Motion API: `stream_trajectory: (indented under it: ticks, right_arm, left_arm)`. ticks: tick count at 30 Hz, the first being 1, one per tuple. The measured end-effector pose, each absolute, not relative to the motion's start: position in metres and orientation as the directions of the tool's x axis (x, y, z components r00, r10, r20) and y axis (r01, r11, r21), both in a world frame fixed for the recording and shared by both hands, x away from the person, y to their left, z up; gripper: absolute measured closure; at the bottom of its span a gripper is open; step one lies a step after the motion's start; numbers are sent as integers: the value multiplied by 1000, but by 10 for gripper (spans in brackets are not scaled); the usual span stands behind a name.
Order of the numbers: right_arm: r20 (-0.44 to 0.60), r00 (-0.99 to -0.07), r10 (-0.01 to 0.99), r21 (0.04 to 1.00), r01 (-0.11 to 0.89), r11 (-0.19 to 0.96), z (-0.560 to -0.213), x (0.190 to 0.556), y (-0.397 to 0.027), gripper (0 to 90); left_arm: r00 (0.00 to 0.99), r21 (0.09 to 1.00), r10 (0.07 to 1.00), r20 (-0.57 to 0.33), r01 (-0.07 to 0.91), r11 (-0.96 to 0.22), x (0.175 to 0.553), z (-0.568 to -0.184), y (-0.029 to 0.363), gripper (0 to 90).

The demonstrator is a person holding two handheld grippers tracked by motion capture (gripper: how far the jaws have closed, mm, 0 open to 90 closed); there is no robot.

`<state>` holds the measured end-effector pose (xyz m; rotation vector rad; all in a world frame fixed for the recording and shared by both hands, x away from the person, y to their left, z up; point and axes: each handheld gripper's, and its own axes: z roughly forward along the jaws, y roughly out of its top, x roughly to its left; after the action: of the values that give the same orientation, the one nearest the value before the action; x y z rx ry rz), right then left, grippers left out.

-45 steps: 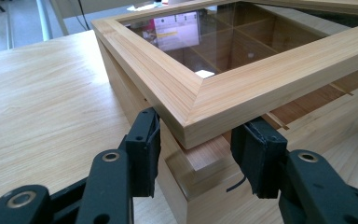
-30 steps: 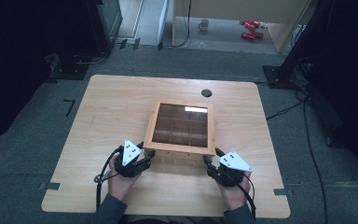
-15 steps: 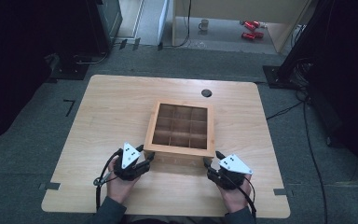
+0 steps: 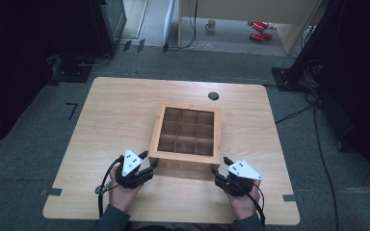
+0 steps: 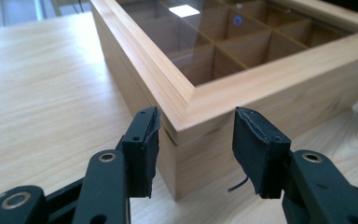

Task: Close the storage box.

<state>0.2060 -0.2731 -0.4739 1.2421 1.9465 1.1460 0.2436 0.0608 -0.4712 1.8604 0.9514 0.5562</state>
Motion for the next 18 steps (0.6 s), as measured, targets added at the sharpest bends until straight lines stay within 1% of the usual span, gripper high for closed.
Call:
stream_trajectory:
  ticks: [8, 11, 18]
  right_arm:
    - [-6, -392, 920, 885, 426, 187, -471, 204, -285, 437]
    - [13, -371, 929, 889, 429, 159, -469, 204, -297, 407]
    - [15, -308, 951, 891, 435, 127, -469, 206, -315, 412]
  left_arm:
    - [574, 900, 818, -26, 370, -231, 240, -469, 76, 501]
    - [543, 908, 839, -25, 363, -209, 240, -466, 90, 496]
    - [480, 909, 877, -31, 379, -175, 246, -467, 109, 494]
